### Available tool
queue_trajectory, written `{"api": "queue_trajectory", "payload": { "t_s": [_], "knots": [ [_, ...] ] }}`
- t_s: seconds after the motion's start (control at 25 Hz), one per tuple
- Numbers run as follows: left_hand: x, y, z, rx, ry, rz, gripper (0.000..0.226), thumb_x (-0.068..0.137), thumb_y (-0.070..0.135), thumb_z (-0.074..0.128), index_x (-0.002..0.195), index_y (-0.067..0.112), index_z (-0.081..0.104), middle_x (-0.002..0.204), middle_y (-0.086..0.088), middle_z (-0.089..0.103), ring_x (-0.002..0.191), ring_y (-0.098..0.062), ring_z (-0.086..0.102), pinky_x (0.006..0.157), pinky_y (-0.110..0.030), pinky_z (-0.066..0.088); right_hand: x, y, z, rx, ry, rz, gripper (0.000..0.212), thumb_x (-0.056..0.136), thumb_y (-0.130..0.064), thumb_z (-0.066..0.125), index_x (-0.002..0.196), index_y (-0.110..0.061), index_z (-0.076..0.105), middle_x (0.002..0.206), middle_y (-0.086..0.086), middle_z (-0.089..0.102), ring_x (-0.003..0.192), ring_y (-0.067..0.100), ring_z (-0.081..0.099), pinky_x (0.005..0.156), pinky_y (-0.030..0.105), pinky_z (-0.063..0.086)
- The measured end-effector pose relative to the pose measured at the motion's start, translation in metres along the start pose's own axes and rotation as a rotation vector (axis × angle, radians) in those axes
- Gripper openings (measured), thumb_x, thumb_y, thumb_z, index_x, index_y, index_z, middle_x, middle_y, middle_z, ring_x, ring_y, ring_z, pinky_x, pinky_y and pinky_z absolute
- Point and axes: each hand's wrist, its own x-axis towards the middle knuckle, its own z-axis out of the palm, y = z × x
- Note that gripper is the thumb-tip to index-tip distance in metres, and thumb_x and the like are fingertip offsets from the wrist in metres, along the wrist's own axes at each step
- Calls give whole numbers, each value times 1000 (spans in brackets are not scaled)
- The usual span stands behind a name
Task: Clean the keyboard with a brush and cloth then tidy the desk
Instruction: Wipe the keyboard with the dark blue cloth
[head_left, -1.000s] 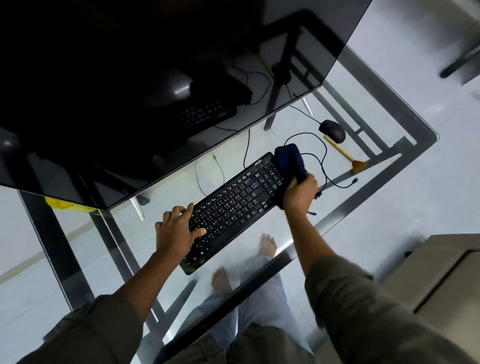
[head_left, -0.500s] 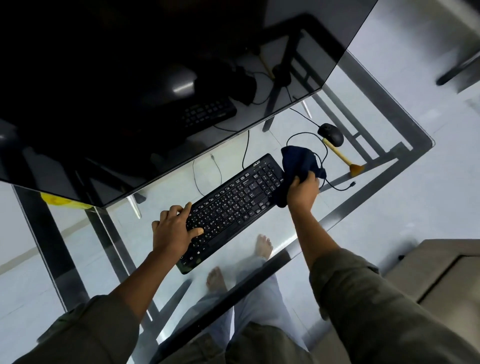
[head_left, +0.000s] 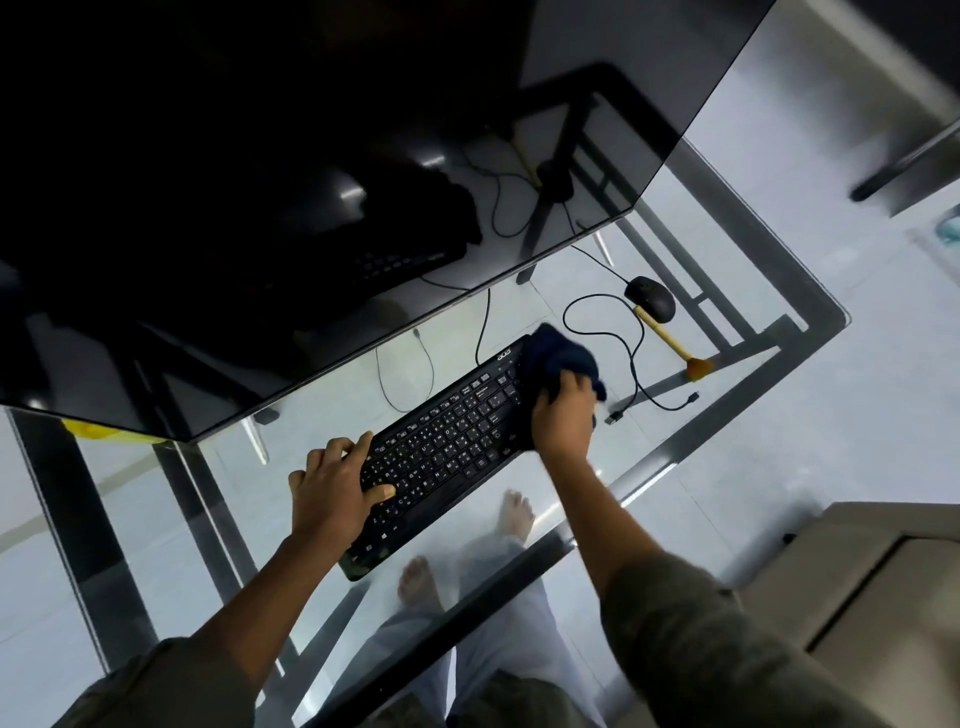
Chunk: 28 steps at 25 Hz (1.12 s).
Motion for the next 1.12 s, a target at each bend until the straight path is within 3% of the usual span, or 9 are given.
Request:
{"api": "queue_trajectory", "payload": {
  "t_s": [0.08, 0.16, 0.36, 0.44, 0.56, 0.76, 0.88, 1.0, 1.12],
  "knots": [
    [0, 0, -1, 12, -14, 1, 78, 83, 57, 68, 150, 28, 38, 140, 0, 50, 125, -24, 44, 92, -42, 37, 43, -12, -8, -47, -12, 66, 30, 98, -17, 48, 122, -2, 59, 131, 18, 51, 120, 37, 49, 96, 46, 45],
    [0, 1, -2, 19, -27, -11, 78, 84, 58, 66, 150, 29, 37, 141, 1, 48, 126, -24, 43, 93, -41, 37, 42, -27, -3, -106, -39, -3, 28, 100, -21, 49, 118, -2, 60, 130, 16, 51, 117, 35, 51, 94, 44, 46],
    [1, -1, -4, 6, -29, -9, 79, 84, 60, 65, 151, 30, 36, 141, 2, 48, 126, -23, 43, 94, -41, 37, -22, -32, 20, -289, -242, -541, 38, 95, -8, 56, 133, -12, 58, 130, 9, 53, 116, 28, 55, 90, 45, 56],
    [0, -2, -4, 7, -31, -23, 79, 84, 59, 65, 151, 30, 36, 141, 1, 47, 127, -23, 43, 95, -41, 37, 14, -38, 8, -301, -212, -455, 36, 95, -5, 51, 127, -15, 62, 124, 9, 55, 107, 29, 60, 88, 46, 57],
    [-2, -1, -5, 7, -20, -32, 77, 85, 59, 64, 151, 31, 35, 141, 3, 47, 127, -23, 42, 95, -41, 37, 47, -49, -10, -216, -155, -238, 29, 93, -4, 48, 115, -6, 66, 114, 14, 56, 95, 36, 63, 80, 36, 50],
    [1, 5, -8, -8, -31, -10, 78, 84, 60, 64, 150, 30, 35, 142, 2, 48, 128, -23, 42, 97, -42, 36, -39, -69, 36, -318, -312, -496, 37, 90, -4, 56, 126, -12, 64, 130, 8, 54, 120, 28, 52, 100, 41, 52],
    [-4, -2, -12, -114, -23, -15, 83, 82, 63, 66, 150, 25, 38, 142, 0, 51, 131, -24, 43, 101, -45, 35, -66, -72, 44, -310, -422, -565, 44, 90, -6, 57, 133, -16, 61, 133, 6, 51, 124, 26, 47, 101, 44, 51],
    [-10, -11, -23, -493, 169, -83, 70, 89, 52, 64, 147, 19, 43, 135, -4, 55, 125, -25, 50, 98, -46, 44, -96, -71, 48, -288, -561, -729, 46, 90, -9, 60, 135, -14, 59, 136, 9, 53, 124, 29, 49, 101, 43, 50],
    [-14, -14, -33, -606, 406, -71, 44, 97, 33, 60, 137, 17, 54, 125, -6, 60, 114, -25, 57, 92, -44, 53, -114, -72, 36, -5, -846, -789, 40, 92, -9, 64, 131, -13, 64, 133, 7, 63, 122, 18, 58, 107, 26, 44]
  ]
}}
